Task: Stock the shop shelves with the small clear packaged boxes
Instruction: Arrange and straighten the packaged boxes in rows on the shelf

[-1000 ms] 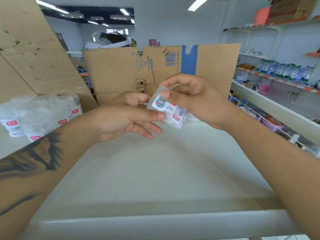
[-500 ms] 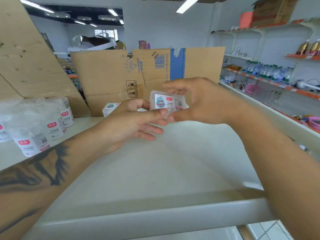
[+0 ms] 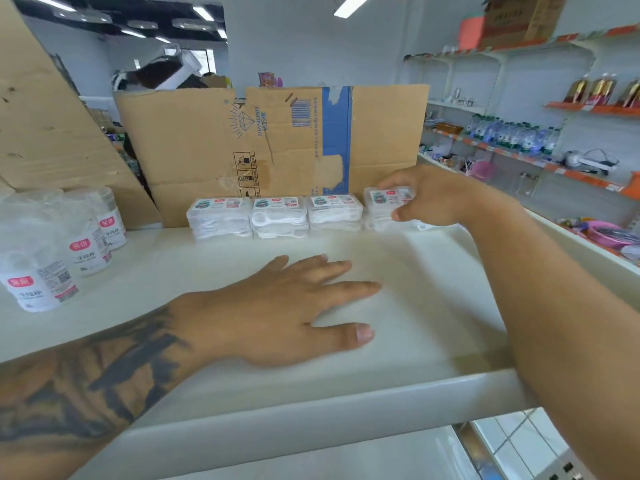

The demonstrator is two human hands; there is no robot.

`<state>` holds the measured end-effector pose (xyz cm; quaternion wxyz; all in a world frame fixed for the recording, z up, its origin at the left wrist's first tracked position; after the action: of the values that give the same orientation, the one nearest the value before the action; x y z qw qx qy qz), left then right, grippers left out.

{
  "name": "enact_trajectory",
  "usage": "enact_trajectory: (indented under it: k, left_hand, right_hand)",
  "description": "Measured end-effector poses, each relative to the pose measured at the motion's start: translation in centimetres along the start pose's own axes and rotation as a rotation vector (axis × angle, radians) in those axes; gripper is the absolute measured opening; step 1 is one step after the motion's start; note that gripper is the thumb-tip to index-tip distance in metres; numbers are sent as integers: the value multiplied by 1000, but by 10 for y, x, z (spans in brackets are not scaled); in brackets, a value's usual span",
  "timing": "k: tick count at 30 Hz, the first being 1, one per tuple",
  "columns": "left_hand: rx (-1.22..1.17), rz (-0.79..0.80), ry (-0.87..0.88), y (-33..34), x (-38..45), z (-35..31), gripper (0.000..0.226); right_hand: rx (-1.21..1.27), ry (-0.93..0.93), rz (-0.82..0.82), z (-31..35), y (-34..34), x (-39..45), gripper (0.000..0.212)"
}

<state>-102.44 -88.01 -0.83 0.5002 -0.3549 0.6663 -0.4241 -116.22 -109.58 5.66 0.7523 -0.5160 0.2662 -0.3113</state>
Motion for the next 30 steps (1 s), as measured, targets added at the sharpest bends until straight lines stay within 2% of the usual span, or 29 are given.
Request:
enact_trajectory:
  k: [4,9,16,23,26,30]
  left_hand:
    - [10,16,-3,1,0,0,70]
    - [9,13,19,0,1,0,73]
    - [-108,-152,18,-20,-4,20,69]
    - [-28,-340,-146,-32,-8,40,68]
    - [2,-397,-210,-37,-10,44,70]
    - [26,-420,-322,-36,-24,52,68]
  right_hand:
    - [12,-14,16,-4,5,7,48]
    - [-11,1,-14,2,8,8,48]
    - [58,0,-33,4,11,6,52]
    - [100,-29,-131,9,-5,9,66]
    - [45,-57,-142,22,-5,6,80]
    - [-22,-127,-188,51,1,-6,63]
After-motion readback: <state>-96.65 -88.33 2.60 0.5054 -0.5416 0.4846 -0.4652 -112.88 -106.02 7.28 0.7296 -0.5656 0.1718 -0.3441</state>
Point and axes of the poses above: each hand's wrist, its own x-axis towards the middle knuckle, its own y-axis out of the palm, z = x × y, the point moved 5 cm from there along x, towards the middle knuckle, and after that the axes turned 11 degrees about z, right-handed, at the moved point
